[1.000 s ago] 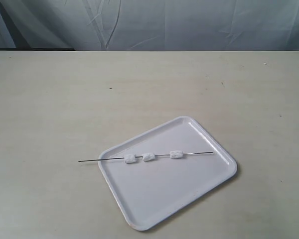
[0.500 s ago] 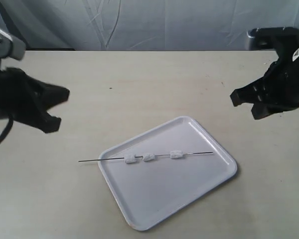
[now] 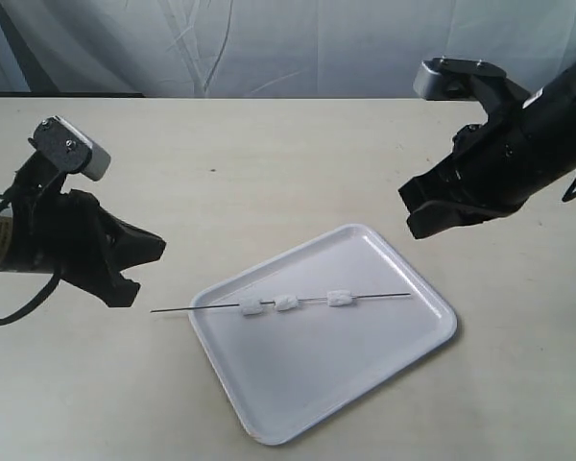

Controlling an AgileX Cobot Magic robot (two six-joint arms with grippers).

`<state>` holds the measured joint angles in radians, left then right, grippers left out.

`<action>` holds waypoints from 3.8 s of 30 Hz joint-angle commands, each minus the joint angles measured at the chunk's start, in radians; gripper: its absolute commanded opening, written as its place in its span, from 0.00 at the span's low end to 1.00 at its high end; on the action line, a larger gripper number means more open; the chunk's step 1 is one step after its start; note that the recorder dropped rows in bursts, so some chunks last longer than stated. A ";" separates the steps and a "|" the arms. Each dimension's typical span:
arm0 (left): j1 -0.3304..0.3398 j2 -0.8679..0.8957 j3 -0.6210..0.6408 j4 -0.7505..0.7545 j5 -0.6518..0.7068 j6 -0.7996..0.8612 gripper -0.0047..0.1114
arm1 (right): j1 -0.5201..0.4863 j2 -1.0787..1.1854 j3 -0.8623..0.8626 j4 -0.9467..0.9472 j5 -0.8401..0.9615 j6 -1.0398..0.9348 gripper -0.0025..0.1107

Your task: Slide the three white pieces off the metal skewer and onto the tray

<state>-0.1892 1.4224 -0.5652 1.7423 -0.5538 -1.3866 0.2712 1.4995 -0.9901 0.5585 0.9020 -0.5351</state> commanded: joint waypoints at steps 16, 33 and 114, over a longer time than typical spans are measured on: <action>-0.012 0.213 0.003 0.002 0.050 0.357 0.04 | 0.000 0.187 -0.003 0.149 0.052 -0.237 0.02; -0.012 0.300 -0.022 0.002 0.037 0.562 0.30 | 0.000 0.263 -0.003 0.212 0.006 -0.372 0.02; -0.118 0.339 -0.038 0.002 0.184 0.585 0.04 | 0.000 0.263 -0.003 0.236 0.037 -0.371 0.02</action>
<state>-0.3017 1.7560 -0.6085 1.7493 -0.3760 -0.7990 0.2712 1.7616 -0.9901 0.7900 0.9376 -0.9000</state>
